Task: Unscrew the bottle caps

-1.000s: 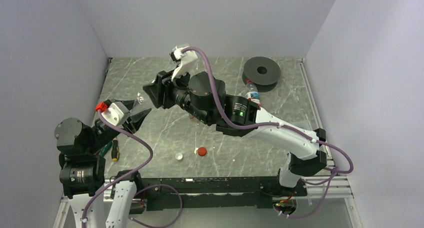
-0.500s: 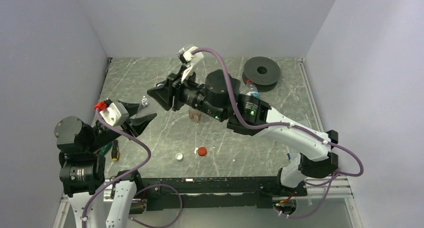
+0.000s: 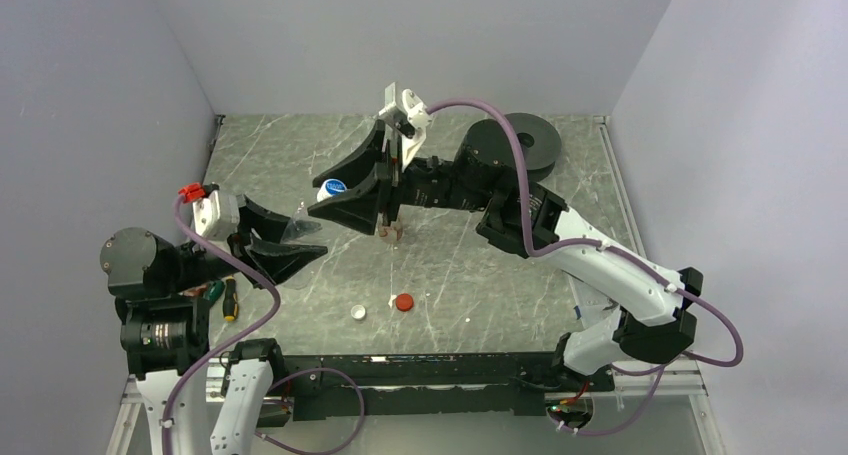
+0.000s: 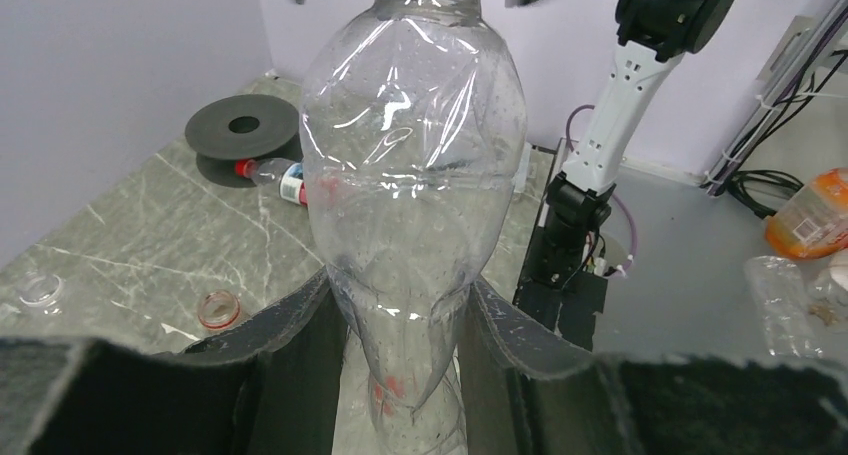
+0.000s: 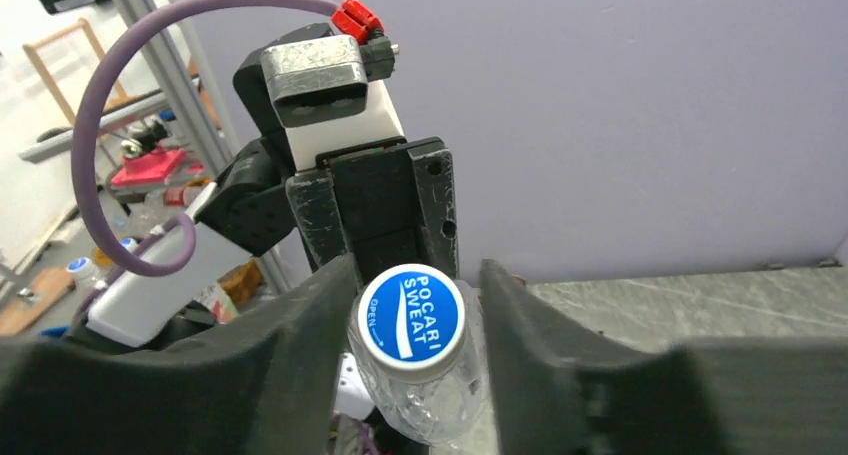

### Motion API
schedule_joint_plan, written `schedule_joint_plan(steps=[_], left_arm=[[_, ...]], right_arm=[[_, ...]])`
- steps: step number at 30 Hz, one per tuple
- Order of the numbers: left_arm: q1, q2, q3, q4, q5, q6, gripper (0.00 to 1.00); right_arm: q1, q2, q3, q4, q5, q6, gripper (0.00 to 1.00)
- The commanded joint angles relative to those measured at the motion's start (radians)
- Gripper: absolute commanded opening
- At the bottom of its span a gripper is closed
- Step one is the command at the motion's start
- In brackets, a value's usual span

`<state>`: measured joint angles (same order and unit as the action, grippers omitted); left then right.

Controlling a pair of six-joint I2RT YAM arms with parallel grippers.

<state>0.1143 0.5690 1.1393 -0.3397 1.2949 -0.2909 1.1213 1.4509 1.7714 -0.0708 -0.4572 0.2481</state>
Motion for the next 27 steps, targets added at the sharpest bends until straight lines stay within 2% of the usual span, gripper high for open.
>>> schedule_joint_plan(steps=[1,2,3,8,11,13,18,21,27], left_arm=[[-0.003,0.015,0.034,0.018,0.018,-0.018,0.01],[-0.002,0.015,0.038,-0.003,0.002,0.011,0.01],[-0.002,0.014,0.04,-0.026,-0.022,0.041,0.01],[-0.002,-0.002,0.034,-0.11,-0.161,0.201,0.02],[-0.001,-0.016,0.028,-0.165,-0.279,0.33,0.01],[-0.002,-0.026,0.015,-0.181,-0.327,0.395,0.01],[-0.002,-0.044,-0.015,-0.173,-0.374,0.431,0.02],[-0.002,-0.048,-0.015,-0.183,-0.38,0.454,0.02],[-0.002,-0.051,-0.017,-0.199,-0.395,0.486,0.01]], right_arm=[[-0.008,-0.05,-0.005,-0.002,0.066,-0.046,0.76],[-0.007,-0.052,0.0,-0.015,0.143,-0.033,0.97],[-0.006,-0.052,0.014,-0.034,0.223,-0.02,0.99],[0.047,-0.083,0.019,-0.048,0.507,0.048,1.0],[0.113,-0.041,0.107,-0.143,0.707,0.072,1.0],[0.139,0.008,0.186,-0.223,0.781,0.092,1.0],[0.155,0.118,0.318,-0.334,0.849,0.124,1.0],[0.155,0.151,0.348,-0.345,0.855,0.133,0.95],[0.155,0.18,0.374,-0.333,0.833,0.151,0.71]])
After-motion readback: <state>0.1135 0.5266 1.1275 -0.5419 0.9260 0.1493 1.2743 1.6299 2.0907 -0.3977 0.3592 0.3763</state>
